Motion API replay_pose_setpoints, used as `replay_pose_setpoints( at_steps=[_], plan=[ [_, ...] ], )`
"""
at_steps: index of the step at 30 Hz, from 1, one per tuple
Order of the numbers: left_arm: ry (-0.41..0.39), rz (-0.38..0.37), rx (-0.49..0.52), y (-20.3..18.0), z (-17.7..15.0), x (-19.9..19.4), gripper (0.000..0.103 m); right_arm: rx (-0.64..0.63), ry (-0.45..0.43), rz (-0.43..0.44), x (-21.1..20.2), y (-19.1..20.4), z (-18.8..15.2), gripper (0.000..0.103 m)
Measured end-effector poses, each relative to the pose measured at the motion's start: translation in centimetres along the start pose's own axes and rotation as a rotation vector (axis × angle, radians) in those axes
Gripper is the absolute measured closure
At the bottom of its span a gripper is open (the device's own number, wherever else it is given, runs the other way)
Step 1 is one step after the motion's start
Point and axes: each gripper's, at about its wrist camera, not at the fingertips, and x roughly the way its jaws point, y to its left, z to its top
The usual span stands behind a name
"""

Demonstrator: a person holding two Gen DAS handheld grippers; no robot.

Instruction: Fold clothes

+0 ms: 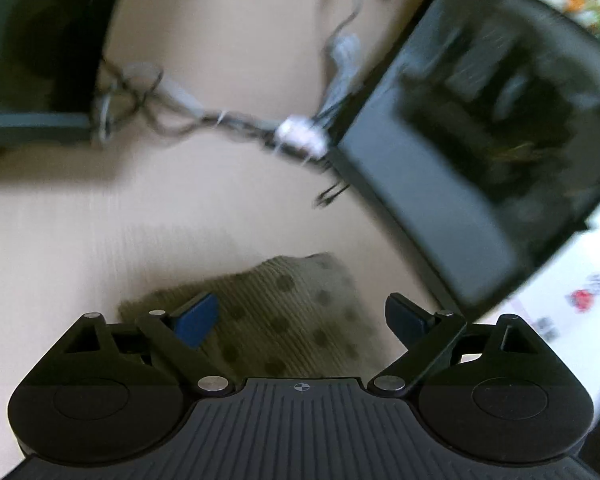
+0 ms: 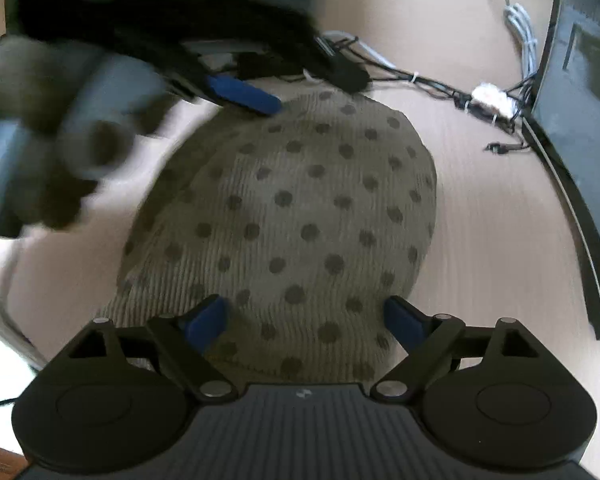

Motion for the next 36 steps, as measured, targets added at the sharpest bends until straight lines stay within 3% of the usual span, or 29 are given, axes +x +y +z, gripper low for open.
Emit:
replay_pose_setpoints(
  at_steps=[4, 7, 11, 13, 15, 19, 21, 25, 27, 28, 33, 36],
  plan=[
    [0.058, 0.034, -0.003, 0.4, 0.9, 3.7, 0.005, -0.017, -0.042, 0.036, -1.6, -1.6, -0.2, 0.015],
    [0.033, 0.069, -0.065, 0.4, 1.4, 3.3, 0.005, 0.022, -0.098, 0.06, -3.0, -4.4, 0.7, 0.015],
    [-0.112, 0.07, -0.141, 0.8, 0.4, -2.7, 0.005, 0.199, -0.182, 0.075, -3.7, -9.9, 3.1, 0.015],
    [-0.145, 0.143, -0.16, 1.1, -1.2, -5.0, 0.005, 0.242, -0.221, 0.055, -2.8, -11.2, 4.4, 0.015],
    [-0.119, 0.211, -0.193, 1.1, -2.9, -5.5, 0.005, 0.234, -0.209, 0.048, -0.4, -11.9, 5.9, 0.015],
    [-0.054, 0.33, -0.225, 0.7, -4.6, -4.6, 0.005, 0.141, -0.091, 0.056, 5.2, -11.4, 6.9, 0.012],
    [-0.055, 0.332, -0.247, 0.6, -5.2, -4.9, 0.005, 0.166, -0.084, 0.094, 4.5, -12.1, 7.2, 0.014],
    [-0.065, 0.336, -0.293, 0.2, -6.3, -5.4, 0.005, 0.212, -0.041, 0.254, 2.9, -13.2, 6.6, 0.016],
    [-0.068, 0.328, -0.318, 0.3, -6.8, -5.4, 0.005, 0.196, 0.002, 0.309, 3.6, -12.7, 6.3, 0.038],
    [-0.07, 0.334, -0.325, 0.3, -7.1, -5.5, 0.005, 0.177, 0.015, 0.329, 4.3, -12.0, 6.4, 0.041],
    [-0.096, 0.455, -0.353, 2.3, -8.7, -8.8, 0.007, 0.027, -0.021, 0.471, 8.2, -6.3, 10.0, 0.041],
    [-0.124, 0.552, -0.384, 5.1, -9.0, -11.5, 0.016, -0.066, -0.042, 0.528, 11.5, -1.4, 12.8, 0.041]
  ],
)
